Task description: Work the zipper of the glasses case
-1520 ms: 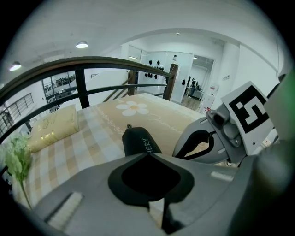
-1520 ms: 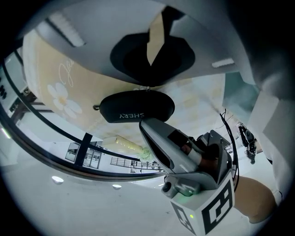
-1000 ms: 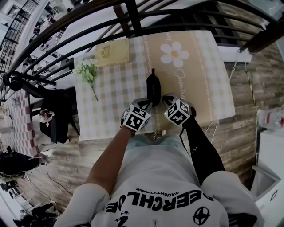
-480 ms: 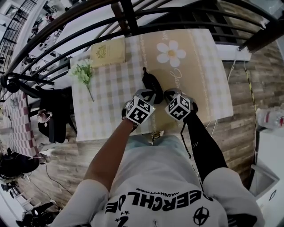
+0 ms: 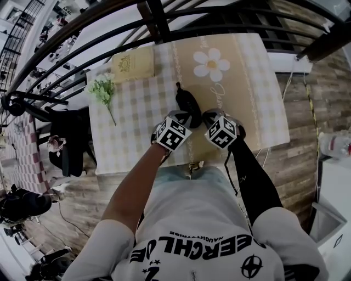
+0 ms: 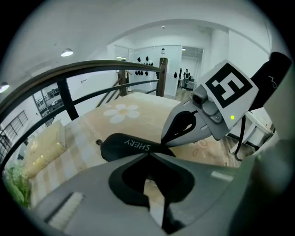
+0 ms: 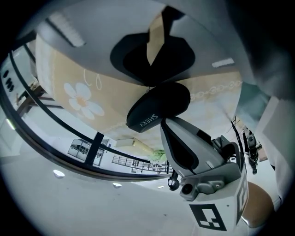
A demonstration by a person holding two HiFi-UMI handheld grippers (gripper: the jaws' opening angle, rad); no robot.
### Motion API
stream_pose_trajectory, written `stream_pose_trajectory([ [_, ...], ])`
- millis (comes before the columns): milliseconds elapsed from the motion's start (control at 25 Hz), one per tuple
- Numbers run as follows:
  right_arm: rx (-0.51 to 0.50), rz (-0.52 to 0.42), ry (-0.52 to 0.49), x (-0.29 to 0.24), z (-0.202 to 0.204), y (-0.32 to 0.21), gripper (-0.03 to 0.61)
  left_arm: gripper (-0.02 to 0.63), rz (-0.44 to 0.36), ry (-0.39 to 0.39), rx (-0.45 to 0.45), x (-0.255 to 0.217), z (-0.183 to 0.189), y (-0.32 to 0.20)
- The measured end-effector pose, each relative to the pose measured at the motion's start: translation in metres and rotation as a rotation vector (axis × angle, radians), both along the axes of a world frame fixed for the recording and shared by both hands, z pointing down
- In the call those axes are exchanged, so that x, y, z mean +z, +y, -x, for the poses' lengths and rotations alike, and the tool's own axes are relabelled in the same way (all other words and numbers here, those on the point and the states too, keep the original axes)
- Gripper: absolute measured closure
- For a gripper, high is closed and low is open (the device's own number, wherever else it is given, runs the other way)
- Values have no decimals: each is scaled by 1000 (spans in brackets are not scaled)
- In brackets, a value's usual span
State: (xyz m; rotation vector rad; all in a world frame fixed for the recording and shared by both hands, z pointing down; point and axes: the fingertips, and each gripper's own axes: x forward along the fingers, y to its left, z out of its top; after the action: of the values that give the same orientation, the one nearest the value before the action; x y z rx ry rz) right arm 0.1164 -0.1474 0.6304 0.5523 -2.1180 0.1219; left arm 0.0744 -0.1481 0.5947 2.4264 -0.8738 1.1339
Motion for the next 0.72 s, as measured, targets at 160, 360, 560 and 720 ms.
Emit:
stream_pose_trajectory([
  [160,3,3,-5,-1,0,3,549,505,10,9,-1,0,0,0],
  [360,-4,10,-3,-2,-1,8,549,505,9,14,-10,0,1,1],
  [560,-1,9,-4,-4,-1,12,549,505,16,28,-19,1,3,0],
  [720,10,8,-12,-6,0,15,548,505,16,26,-18,1,4,1],
])
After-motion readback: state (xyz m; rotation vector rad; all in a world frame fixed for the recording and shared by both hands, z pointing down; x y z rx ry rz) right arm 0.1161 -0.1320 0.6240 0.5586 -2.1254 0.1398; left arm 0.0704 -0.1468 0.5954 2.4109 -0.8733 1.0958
